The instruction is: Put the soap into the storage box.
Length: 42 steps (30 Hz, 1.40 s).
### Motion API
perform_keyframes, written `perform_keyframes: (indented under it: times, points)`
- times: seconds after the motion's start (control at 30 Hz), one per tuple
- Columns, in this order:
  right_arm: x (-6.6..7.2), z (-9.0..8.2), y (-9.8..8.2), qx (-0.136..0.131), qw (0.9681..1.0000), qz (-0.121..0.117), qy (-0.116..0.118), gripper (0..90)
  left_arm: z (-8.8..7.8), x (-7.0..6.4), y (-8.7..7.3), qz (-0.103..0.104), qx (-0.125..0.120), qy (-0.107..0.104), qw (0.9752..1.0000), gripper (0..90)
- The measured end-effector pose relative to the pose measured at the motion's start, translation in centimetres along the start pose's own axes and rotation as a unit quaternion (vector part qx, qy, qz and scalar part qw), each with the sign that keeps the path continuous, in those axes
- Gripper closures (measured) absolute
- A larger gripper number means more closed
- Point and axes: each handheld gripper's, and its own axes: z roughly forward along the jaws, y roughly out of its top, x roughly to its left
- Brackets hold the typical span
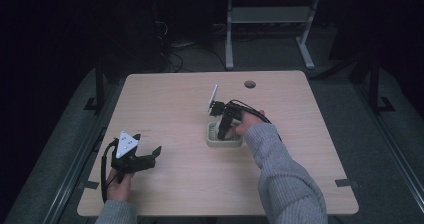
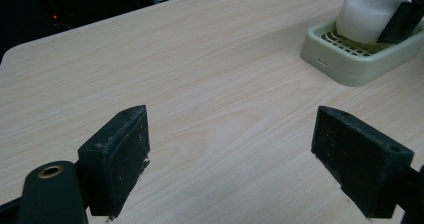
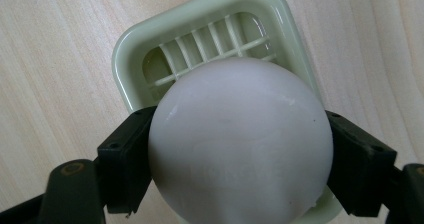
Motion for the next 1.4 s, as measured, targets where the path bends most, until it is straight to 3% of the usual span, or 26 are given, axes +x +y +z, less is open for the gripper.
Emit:
perform_keyframes:
  times: [0.43,1.4]
  points:
    - [0.0,-0.5,0.0,-0.002,1.0,0.0,-0.001,20.4,0.0,0.0,0.0,0.0,-0.002,-0.001,1.0,15.2]
    - [0.1,-4.5,-2.9,-0.059,0.9977,0.031,0.009,17.2,-0.3,0.0,0.0,0.003,-0.002,0.0,1.0,15.2]
